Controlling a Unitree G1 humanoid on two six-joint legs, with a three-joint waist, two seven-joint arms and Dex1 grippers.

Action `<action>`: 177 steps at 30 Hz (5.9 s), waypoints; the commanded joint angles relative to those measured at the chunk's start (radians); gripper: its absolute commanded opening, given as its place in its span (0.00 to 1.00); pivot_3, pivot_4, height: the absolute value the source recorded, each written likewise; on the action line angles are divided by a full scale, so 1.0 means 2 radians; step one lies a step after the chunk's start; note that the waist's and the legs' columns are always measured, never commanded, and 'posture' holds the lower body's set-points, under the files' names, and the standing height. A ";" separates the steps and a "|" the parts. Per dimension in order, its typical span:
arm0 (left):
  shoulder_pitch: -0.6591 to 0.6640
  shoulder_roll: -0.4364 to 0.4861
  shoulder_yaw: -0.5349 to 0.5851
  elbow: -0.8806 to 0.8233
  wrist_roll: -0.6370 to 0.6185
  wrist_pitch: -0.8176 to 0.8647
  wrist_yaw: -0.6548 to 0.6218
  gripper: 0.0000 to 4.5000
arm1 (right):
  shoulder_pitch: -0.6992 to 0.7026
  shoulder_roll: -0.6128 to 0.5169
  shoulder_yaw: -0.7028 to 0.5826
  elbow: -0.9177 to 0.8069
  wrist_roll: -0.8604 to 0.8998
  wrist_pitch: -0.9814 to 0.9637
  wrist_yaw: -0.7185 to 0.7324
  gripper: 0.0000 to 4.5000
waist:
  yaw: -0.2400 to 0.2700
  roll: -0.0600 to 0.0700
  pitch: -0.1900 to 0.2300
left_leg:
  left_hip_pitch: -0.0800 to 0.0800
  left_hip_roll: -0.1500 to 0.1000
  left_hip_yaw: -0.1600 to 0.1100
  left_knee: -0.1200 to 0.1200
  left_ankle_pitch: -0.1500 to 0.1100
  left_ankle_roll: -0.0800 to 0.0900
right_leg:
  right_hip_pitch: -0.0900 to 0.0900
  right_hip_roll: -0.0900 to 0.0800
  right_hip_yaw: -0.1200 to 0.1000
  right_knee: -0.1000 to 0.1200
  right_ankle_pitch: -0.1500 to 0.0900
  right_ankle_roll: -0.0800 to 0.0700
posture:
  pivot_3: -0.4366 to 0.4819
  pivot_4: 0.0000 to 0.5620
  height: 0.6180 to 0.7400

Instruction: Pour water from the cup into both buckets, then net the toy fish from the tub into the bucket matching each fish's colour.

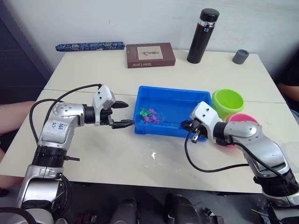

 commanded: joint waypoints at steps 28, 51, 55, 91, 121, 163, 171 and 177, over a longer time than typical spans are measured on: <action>-0.030 -0.002 -0.001 0.051 0.006 -0.050 -0.018 0.99 | 0.048 -0.024 -0.095 -0.046 0.093 0.049 -0.008 0.00 | 0.000 0.000 0.000 | 0.000 0.000 0.000 0.000 0.000 0.000 | 0.000 0.000 0.000 0.000 0.000 0.000 | 0.48 0.27 1.00; 0.001 0.045 0.009 0.048 0.011 -0.062 -0.040 0.99 | -0.029 -0.067 -0.062 0.001 0.044 -0.045 0.030 0.00 | 0.000 0.000 0.000 | -0.002 0.000 -0.001 0.000 0.000 0.000 | -0.001 0.000 -0.002 0.000 0.000 0.000 | 0.48 0.27 1.00; -0.005 0.041 0.007 0.050 0.012 -0.060 -0.038 0.99 | -0.049 -0.052 -0.014 0.004 0.019 -0.056 0.029 0.00 | -0.001 0.000 0.000 | -0.002 0.000 -0.001 0.000 0.000 0.000 | -0.001 0.000 -0.002 0.000 0.000 0.000 | 0.48 0.27 1.00; -0.004 0.043 0.007 0.044 0.010 -0.055 -0.040 0.99 | -0.019 -0.043 0.000 0.031 -0.030 -0.105 0.065 0.00 | 0.000 0.000 0.000 | -0.003 0.000 -0.001 0.001 0.000 0.000 | -0.001 0.000 -0.002 0.000 0.000 0.000 | 0.48 0.27 1.00; -0.127 -0.119 -0.038 0.112 -0.034 -0.046 -0.109 0.99 | 0.172 -0.085 -0.503 -0.222 0.223 0.265 -0.011 0.00 | 0.002 0.000 0.000 | -0.003 0.000 -0.001 0.001 0.000 0.000 | -0.001 0.000 -0.002 0.000 0.000 0.000 | 0.48 0.27 1.00; -0.171 -0.142 -0.042 0.240 0.008 -0.126 -0.127 0.99 | 0.337 -0.071 -0.494 -0.207 -0.088 -0.132 0.030 0.00 | -0.003 0.000 0.000 | 0.003 0.000 0.002 -0.001 0.000 0.000 | 0.001 0.001 0.003 0.000 0.000 0.000 | 0.48 0.27 1.00; -0.127 -0.078 -0.008 0.216 0.012 -0.113 -0.081 0.99 | 0.121 -0.027 -0.310 -0.227 0.097 0.193 -0.002 0.00 | -0.002 0.000 0.000 | 0.002 0.000 -0.001 -0.001 0.000 -0.001 | 0.001 0.000 0.004 0.001 -0.001 -0.001 | 0.48 0.27 1.00; -0.074 -0.045 0.011 0.123 0.003 -0.069 -0.048 0.99 | 0.041 0.017 -0.208 -0.149 0.117 0.234 -0.048 0.00 | 0.003 0.000 0.000 | 0.001 0.000 -0.002 0.000 0.000 0.000 | 0.000 0.000 0.003 0.001 -0.001 -0.001 | 0.48 0.27 1.00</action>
